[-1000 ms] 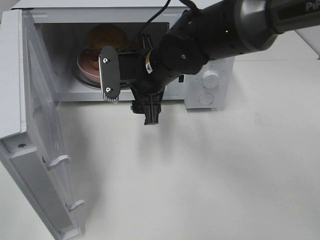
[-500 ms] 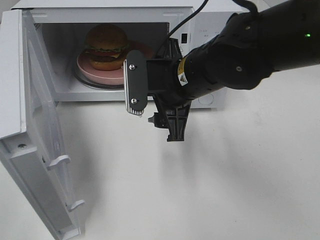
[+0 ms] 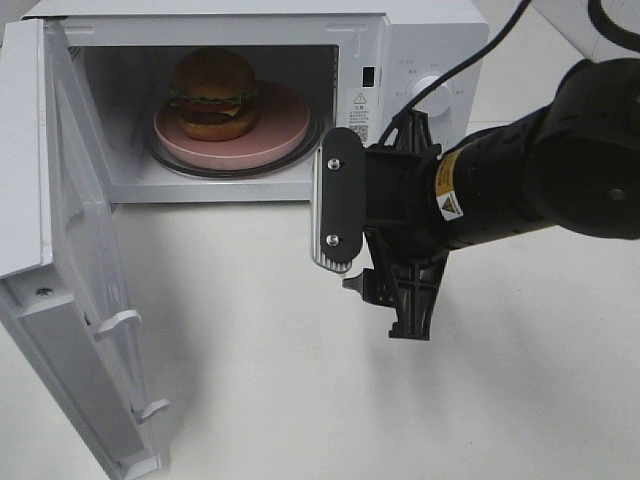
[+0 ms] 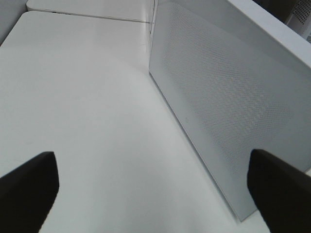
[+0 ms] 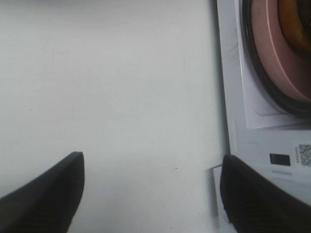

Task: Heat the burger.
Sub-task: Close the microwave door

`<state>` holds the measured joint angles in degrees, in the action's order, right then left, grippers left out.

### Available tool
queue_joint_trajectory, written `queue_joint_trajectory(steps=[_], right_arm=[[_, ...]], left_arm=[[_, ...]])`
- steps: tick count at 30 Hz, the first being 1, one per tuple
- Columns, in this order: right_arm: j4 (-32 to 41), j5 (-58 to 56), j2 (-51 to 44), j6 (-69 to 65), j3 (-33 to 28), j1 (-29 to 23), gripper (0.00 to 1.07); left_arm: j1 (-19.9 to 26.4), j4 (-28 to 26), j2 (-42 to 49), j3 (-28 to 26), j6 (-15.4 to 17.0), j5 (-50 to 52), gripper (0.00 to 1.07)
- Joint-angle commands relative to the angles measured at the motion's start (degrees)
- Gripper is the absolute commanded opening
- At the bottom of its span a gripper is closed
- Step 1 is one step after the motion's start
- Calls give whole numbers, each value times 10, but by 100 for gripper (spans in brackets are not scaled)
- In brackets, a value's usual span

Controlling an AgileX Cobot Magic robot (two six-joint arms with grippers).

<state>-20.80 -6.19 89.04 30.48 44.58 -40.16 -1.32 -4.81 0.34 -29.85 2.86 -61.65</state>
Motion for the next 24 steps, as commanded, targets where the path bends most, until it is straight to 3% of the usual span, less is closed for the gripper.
queue_joint_trajectory(steps=[1,11,13,24], right_arm=[[-1,5,-24,-26,-20,0,76],[66,5,-108,-77,-101,0,76],[114,-5,-141,-80,-124,0,76],[226,-127,-233,-128,-128,0,76]], left_arm=[[0,-1,8,2,-1,5,98],[0,-1,8,2,-1,5,98],[0,-1,8,2,-1,5,98],[0,-1,8,2,-1,5,98]])
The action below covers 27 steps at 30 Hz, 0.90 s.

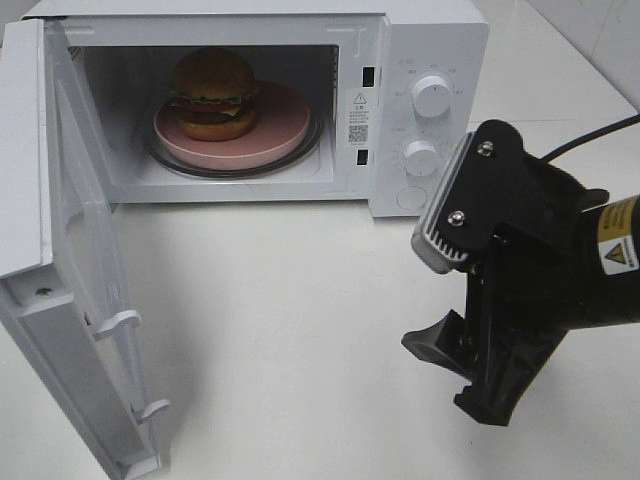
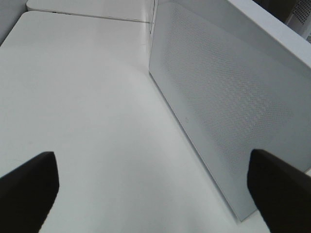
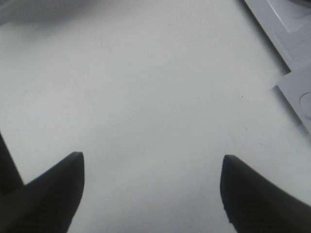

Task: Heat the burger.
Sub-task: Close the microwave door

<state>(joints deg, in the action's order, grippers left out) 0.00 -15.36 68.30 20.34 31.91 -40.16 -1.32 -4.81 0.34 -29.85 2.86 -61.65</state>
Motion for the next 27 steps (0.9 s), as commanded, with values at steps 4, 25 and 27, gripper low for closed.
queue_joint_trajectory(steps=[4,25,27], right_arm=[[25,-72,-54,-51,-2,0,76],[-17,-460,-227,-197,78,0,76],[-17,-469,-243,-207,78,0,76]], left_arm=[[0,-1,8,2,-1,5,98],[0,-1,8,2,-1,5,98],[0,-1,8,2,-1,5,98]])
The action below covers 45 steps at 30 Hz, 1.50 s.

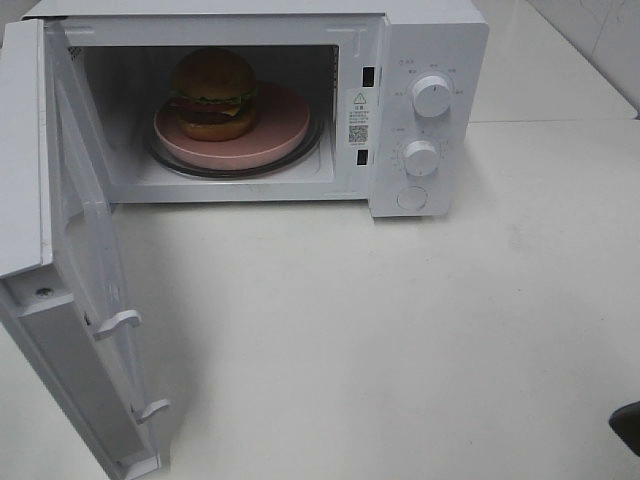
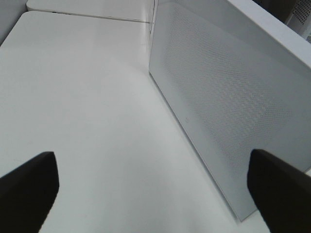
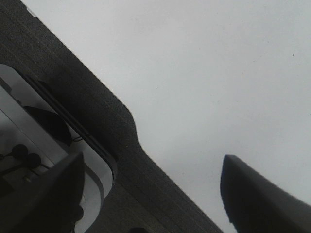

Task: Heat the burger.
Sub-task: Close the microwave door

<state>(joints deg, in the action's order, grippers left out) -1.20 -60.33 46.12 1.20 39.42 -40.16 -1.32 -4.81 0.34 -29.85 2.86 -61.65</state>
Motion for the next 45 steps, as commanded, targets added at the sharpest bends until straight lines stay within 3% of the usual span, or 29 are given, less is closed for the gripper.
queue_joint_trajectory(steps=[1,13,15,18,23,37,45], right_arm=[[-5,-24,-30,-21,3,0,76],[2,-48,-143,-37,2,21,76],[6,-52,-175,-36,-10,90,76],[7,-50,-186,-33,-17,104,76],[9,-48,-257,-32,-57,195,76],[12,21,-405,-33,-99,322,76],[12,34,-460,-33,-108,357,76]], left_arm=[[0,-1,8,2,-1,5,98],[0,-1,8,2,-1,5,98],[0,-1,8,2,-1,5,98],[0,-1,8,2,-1,5,98],[0,-1,8,2,-1,5,98],[0,-1,8,2,-1,5,98],[0,-1,8,2,-1,5,98]])
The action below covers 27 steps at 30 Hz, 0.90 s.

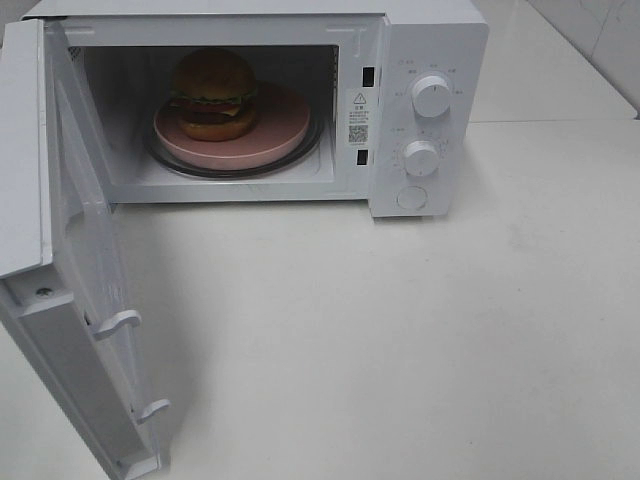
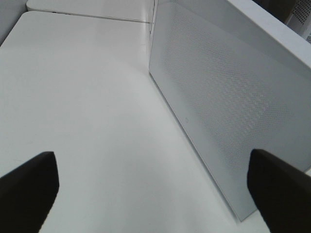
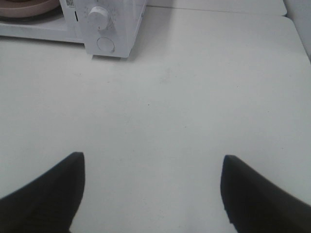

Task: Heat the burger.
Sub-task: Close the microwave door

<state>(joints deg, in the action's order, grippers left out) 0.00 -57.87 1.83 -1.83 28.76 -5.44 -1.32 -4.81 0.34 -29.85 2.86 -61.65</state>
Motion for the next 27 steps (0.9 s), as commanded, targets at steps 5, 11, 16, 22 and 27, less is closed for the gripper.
queue_joint_trajectory(steps=[5,11,16,22,27], right_arm=[[0,10,-36,-2,-2,21,76],[0,10,-36,-2,-2,21,76],[0,10,-36,-2,-2,21,76],[0,10,-36,-2,-2,21,76],[0,10,-36,-2,-2,21,76]], left_arm=[[0,-1,8,2,-1,5,98],[0,-1,7,2,-1,5,98],[0,-1,7,2,-1,5,98],[0,-1,7,2,-1,5,98],[0,-1,7,2,-1,5,98]])
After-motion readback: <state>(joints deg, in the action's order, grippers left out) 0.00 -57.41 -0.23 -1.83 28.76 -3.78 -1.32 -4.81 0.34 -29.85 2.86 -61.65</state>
